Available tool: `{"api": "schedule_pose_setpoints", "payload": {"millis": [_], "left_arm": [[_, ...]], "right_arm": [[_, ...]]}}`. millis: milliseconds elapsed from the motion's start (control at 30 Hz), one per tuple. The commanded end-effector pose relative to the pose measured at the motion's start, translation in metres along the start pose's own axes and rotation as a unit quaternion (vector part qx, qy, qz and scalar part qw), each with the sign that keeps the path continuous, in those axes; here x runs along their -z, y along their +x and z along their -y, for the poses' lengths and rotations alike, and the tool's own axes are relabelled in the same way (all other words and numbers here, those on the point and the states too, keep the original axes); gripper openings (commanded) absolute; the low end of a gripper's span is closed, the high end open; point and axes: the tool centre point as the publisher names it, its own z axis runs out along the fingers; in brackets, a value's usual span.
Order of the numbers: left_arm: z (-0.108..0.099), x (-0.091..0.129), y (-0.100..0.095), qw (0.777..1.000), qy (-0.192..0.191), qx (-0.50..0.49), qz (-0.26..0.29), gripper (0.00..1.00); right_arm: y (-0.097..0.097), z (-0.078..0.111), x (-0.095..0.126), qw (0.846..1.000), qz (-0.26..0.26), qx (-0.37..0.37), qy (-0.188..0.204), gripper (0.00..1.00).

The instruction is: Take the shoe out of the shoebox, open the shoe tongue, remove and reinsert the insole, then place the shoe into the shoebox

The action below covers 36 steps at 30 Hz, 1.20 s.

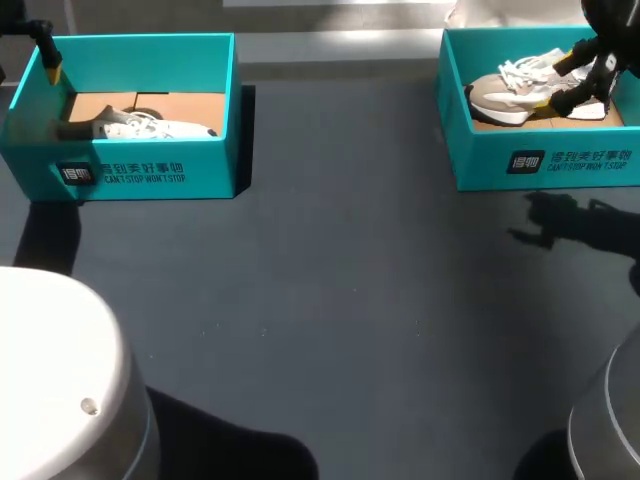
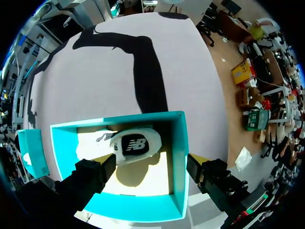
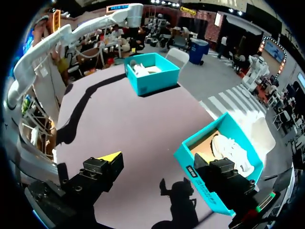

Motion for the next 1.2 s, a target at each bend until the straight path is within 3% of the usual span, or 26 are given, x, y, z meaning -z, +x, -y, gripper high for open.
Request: {"api": "schedule_pose_setpoints", "payload": {"millis": [33,433,533,600,633,767,933,1033,1100,1200], "left_arm": [[0.001,0.0,0.0,1.0,-0.001,0.0,-0.001,1.0],[0.001,0.0,0.0,1.0,-0.001,0.0,-0.001,1.0],[0.001,0.0,0.0,1.0,-0.001,0.0,-0.001,1.0],[0.001,0.0,0.0,1.0,-0.001,0.0,-0.001,1.0],[0.001,0.0,0.0,1.0,-0.001,0.0,-0.001,1.0],[0.001,0.0,0.0,1.0,-0.001,0.0,-0.001,1.0],[0.001,0.0,0.0,1.0,-0.001,0.0,-0.001,1.0],[0.001,0.0,0.0,1.0,-0.001,0.0,-0.001,1.0],[0.001,0.0,0.0,1.0,-0.001,0.0,-0.001,1.0],[0.001,0.0,0.0,1.0,-0.001,0.0,-0.001,1.0]], "right_arm": [[0.001,-0.006,-0.005,0.976,0.143,-0.163,0.023,1.0],[0.001,-0.006,-0.005,0.976,0.143,-0.163,0.023,1.0],[-0.044,0.002,-0.012,0.946,0.19,-0.26,0.019,1.0],[-0.062,0.002,-0.013,0.942,0.211,-0.261,0.022,1.0],[-0.083,0.0,-0.013,0.938,0.22,-0.267,0.026,1.0],[-0.134,0.001,-0.015,0.924,0.245,-0.291,0.049,1.0],[-0.197,0.014,-0.031,0.906,0.237,-0.34,0.086,1.0],[-0.227,0.02,-0.038,0.897,0.233,-0.367,0.086,1.0],[-0.244,0.025,-0.043,0.894,0.236,-0.365,0.113,1.0],[-0.265,0.034,-0.052,0.868,0.242,-0.414,0.13,1.0]]}}
